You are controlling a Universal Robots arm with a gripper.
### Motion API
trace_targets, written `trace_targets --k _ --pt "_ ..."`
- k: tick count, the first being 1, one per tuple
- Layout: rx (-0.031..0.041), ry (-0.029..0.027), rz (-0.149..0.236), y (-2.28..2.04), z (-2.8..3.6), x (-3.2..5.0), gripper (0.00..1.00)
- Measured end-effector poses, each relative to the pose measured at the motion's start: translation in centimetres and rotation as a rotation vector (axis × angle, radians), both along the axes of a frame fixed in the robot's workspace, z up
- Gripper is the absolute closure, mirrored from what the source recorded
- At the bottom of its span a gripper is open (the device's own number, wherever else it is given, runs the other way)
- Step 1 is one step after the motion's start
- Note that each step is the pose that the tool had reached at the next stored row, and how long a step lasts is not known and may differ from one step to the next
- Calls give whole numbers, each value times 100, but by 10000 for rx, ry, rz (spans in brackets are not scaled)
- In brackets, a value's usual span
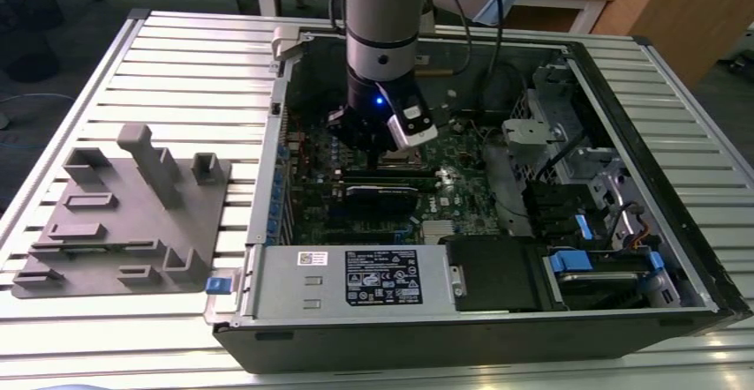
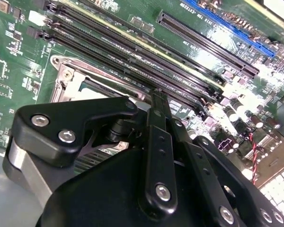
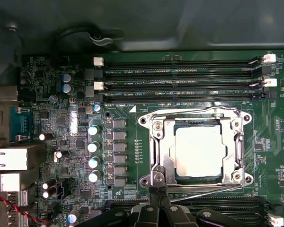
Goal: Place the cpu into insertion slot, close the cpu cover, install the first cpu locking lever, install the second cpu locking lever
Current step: 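Install the second cpu locking lever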
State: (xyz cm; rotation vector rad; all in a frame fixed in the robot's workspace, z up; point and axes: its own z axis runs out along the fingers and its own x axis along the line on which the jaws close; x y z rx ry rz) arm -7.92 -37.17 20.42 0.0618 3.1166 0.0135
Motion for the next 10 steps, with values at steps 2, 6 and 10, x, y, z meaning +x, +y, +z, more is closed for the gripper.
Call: trace_targets --k 2,6,10 --pt "0 0 0 0 -8 -5 89" --pt "16 -1 0 0 -39 -9 89" --pt "29 2 -1 0 -39 -9 89"
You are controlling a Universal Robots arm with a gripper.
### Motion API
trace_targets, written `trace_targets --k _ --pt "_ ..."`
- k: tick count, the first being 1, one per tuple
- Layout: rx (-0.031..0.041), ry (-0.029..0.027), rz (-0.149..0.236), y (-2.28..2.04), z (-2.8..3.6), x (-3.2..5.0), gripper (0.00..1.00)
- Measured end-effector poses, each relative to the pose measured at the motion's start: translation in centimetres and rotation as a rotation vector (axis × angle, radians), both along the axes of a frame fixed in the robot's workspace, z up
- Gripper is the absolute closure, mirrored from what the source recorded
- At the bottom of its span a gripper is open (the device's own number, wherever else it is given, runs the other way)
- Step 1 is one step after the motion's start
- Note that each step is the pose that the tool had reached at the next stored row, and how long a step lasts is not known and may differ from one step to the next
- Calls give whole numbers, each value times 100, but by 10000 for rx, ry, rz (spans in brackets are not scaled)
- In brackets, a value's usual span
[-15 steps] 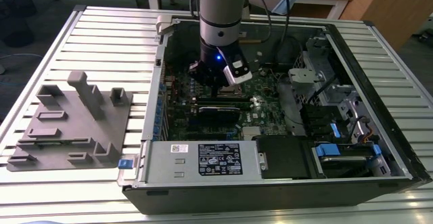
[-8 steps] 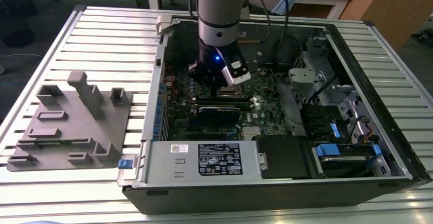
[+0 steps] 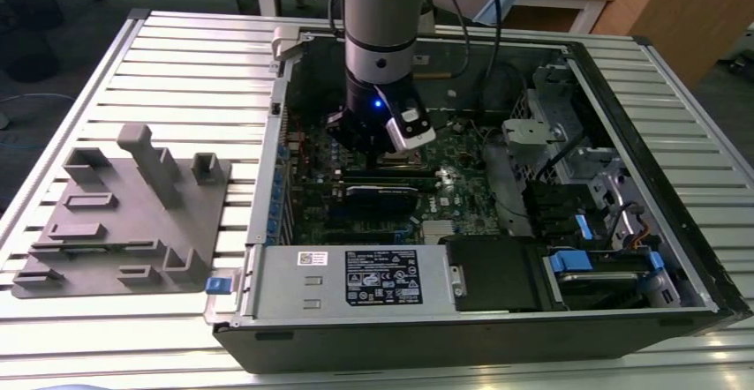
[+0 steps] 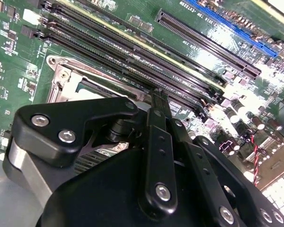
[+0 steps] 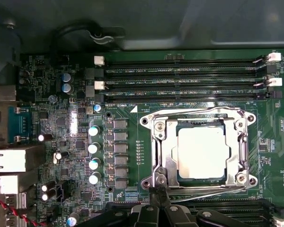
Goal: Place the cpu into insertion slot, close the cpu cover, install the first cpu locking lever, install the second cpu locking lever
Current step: 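Install the second cpu locking lever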
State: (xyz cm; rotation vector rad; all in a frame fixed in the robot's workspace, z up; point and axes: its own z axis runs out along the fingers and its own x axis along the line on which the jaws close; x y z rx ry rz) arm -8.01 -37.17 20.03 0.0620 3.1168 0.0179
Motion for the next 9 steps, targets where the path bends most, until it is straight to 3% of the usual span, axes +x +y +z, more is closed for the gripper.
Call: trace_targets --k 2,9 --pt "48 -1 0 0 0 0 89" --pt "50 -1 1 -1 24 0 89"
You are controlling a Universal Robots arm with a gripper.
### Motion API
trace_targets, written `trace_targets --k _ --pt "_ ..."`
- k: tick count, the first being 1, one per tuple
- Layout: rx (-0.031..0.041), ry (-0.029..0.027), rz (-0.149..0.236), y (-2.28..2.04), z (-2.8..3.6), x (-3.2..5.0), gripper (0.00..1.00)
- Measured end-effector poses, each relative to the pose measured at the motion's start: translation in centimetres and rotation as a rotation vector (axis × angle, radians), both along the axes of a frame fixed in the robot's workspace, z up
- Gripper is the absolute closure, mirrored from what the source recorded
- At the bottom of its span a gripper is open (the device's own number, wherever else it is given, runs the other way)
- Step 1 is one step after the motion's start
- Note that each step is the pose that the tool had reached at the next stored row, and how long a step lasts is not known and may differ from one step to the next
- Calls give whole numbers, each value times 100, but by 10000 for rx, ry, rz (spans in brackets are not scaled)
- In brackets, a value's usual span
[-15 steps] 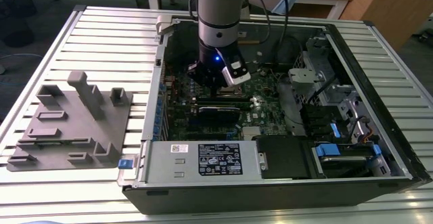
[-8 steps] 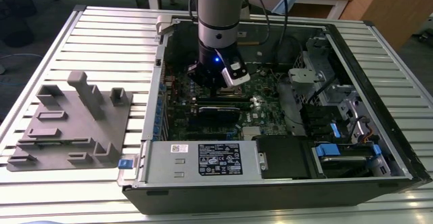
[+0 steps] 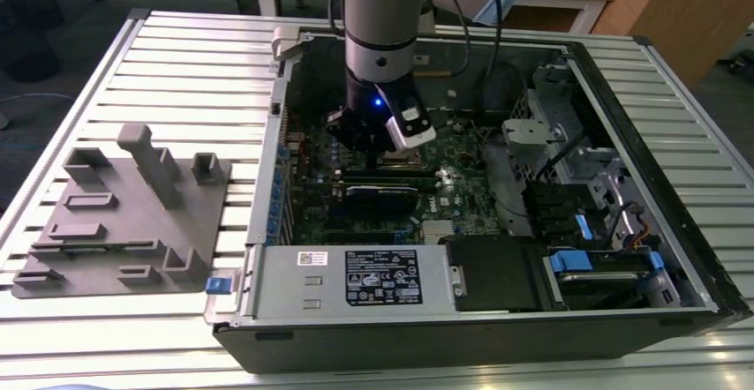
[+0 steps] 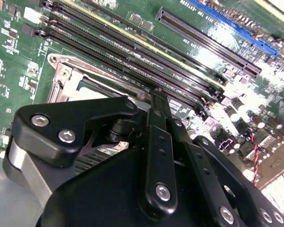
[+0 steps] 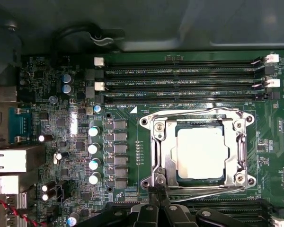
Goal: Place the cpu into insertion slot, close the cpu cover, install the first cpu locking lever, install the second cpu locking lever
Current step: 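Install the second cpu locking lever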
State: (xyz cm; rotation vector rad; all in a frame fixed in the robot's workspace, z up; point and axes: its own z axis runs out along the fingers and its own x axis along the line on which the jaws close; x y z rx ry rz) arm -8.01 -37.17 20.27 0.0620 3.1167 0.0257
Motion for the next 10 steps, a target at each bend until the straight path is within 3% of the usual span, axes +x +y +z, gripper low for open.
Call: trace_targets --k 4,10 --pt "-2 0 0 0 38 0 89" --pt "-2 0 0 -28 40 2 89"
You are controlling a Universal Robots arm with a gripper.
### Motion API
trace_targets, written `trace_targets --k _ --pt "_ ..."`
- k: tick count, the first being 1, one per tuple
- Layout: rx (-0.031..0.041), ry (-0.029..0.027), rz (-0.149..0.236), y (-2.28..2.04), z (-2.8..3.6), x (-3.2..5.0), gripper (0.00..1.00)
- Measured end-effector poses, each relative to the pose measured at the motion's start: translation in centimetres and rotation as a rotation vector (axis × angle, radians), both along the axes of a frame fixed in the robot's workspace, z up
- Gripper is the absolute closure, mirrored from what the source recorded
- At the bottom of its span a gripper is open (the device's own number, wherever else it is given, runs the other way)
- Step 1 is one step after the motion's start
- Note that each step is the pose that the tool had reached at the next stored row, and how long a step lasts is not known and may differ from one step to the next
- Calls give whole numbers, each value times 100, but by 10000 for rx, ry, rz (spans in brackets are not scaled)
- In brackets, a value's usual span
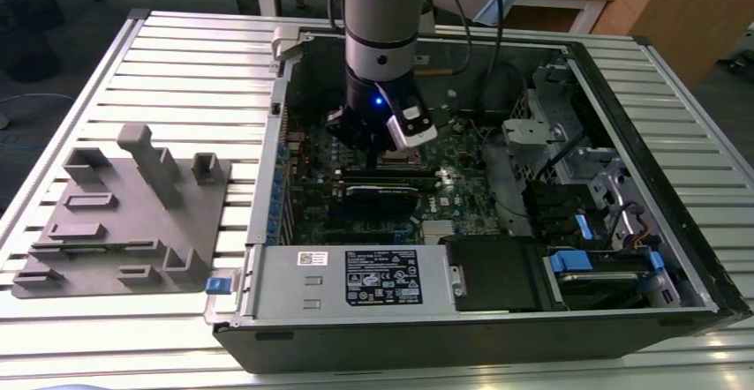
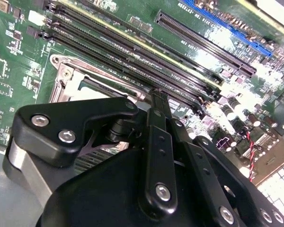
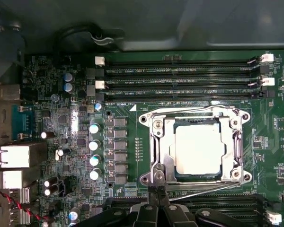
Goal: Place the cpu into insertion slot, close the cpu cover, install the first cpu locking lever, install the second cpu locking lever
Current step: 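Install the second cpu locking lever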
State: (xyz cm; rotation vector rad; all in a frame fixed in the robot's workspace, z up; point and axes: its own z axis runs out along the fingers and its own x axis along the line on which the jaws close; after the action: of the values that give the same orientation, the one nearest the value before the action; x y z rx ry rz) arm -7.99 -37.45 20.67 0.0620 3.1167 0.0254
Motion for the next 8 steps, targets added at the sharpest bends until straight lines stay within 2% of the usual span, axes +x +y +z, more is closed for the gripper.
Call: trace_targets --k 8 --pt "-2 1 -1 -48 1 -1 89"
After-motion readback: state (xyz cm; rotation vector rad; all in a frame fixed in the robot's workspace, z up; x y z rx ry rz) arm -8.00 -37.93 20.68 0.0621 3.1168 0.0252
